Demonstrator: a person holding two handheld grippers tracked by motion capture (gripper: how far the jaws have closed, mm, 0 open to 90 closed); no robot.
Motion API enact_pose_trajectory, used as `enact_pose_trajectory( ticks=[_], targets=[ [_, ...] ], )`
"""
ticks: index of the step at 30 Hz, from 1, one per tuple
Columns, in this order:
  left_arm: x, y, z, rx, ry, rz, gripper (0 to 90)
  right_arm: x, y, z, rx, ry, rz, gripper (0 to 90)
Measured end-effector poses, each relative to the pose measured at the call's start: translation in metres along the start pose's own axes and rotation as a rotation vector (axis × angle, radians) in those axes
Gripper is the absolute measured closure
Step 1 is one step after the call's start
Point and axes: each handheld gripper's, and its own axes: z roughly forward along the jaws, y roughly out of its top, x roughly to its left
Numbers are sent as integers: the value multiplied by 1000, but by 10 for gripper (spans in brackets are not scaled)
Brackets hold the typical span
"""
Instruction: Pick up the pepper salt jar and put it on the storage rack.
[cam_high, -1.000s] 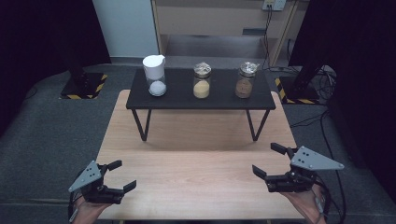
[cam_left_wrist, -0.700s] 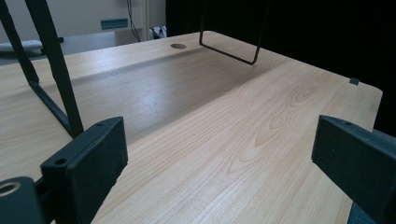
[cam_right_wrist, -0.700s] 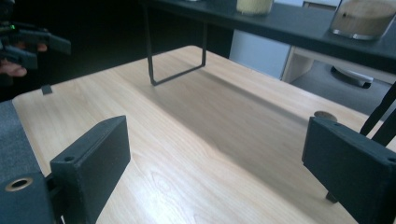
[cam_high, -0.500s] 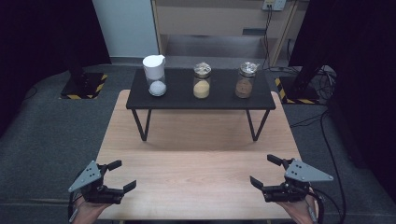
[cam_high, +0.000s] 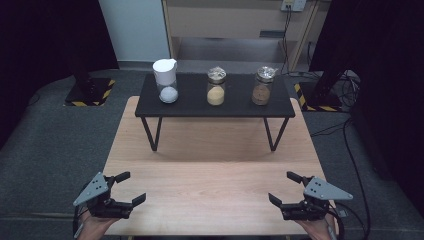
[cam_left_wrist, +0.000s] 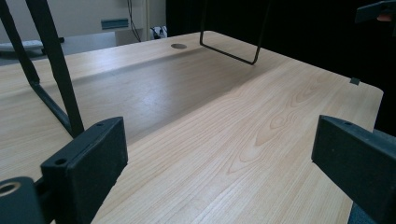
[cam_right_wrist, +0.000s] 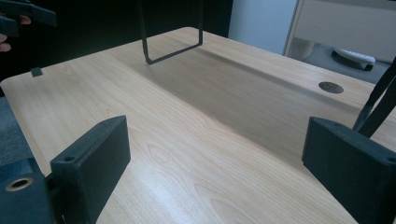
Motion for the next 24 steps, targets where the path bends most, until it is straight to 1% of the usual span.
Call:
enact_pose_trajectory(
  ticks=[4,8,11,14,19,24],
  targets=[
    [0,0,0,-1,-1,1,27,0,-6,1,-13,-9,12,85],
    [0,0,0,-2,-2,2,27,-1,-9,3,-6,-14,23,85],
    [0,0,0,-2,-3,3,27,0,-11,3,-11,-27,16,85],
    [0,0,0,-3,-6,4,27,1,-11,5,0,-36,6,85],
    [1,0,0,-3,-8,3,27,0,-12,5,-7,-35,9,86],
    [1,0,0,-4,-9,3,27,-1,-13,4,-9,-31,24,86]
  ],
)
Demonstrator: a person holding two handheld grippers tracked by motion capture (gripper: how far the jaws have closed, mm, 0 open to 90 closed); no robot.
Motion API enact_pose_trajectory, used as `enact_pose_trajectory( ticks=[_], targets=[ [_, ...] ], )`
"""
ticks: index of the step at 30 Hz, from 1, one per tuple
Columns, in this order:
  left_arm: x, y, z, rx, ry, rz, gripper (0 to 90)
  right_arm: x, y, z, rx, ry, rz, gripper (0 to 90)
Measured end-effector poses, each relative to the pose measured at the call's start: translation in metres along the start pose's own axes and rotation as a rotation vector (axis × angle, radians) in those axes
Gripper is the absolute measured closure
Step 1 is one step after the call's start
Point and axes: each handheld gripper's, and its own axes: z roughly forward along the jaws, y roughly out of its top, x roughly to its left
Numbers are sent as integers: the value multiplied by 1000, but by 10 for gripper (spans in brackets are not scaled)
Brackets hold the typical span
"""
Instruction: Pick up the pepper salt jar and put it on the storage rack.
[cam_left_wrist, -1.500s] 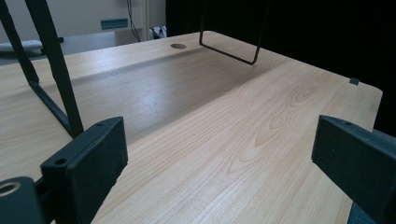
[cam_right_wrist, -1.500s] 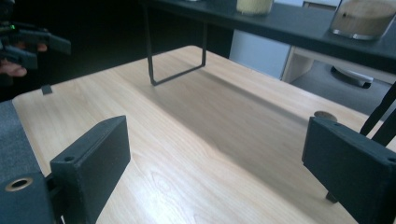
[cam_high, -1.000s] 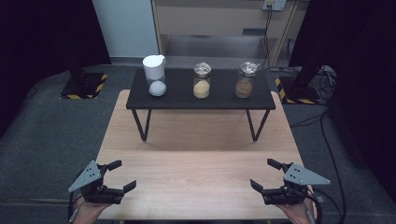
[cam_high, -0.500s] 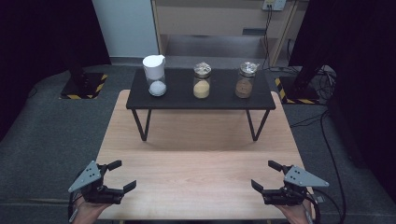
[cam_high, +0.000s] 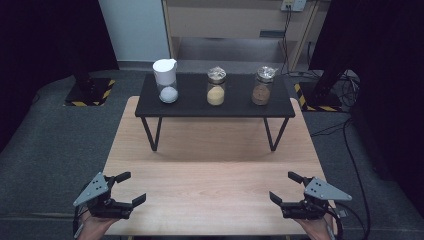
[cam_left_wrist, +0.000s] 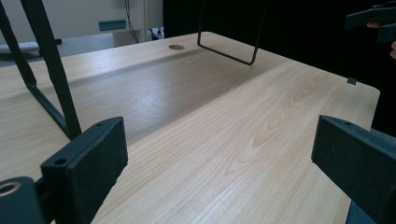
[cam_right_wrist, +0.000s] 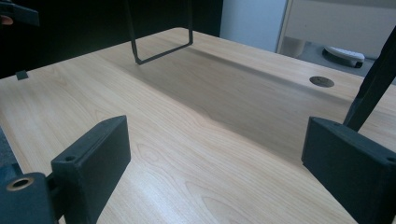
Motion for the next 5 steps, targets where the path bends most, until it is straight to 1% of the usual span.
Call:
enact_pose_trajectory(
  ticks=[5],
  targets=[
    [0,0,0,-1,0,1,27,0,0,-1,-4,-1,-3,86]
  ],
)
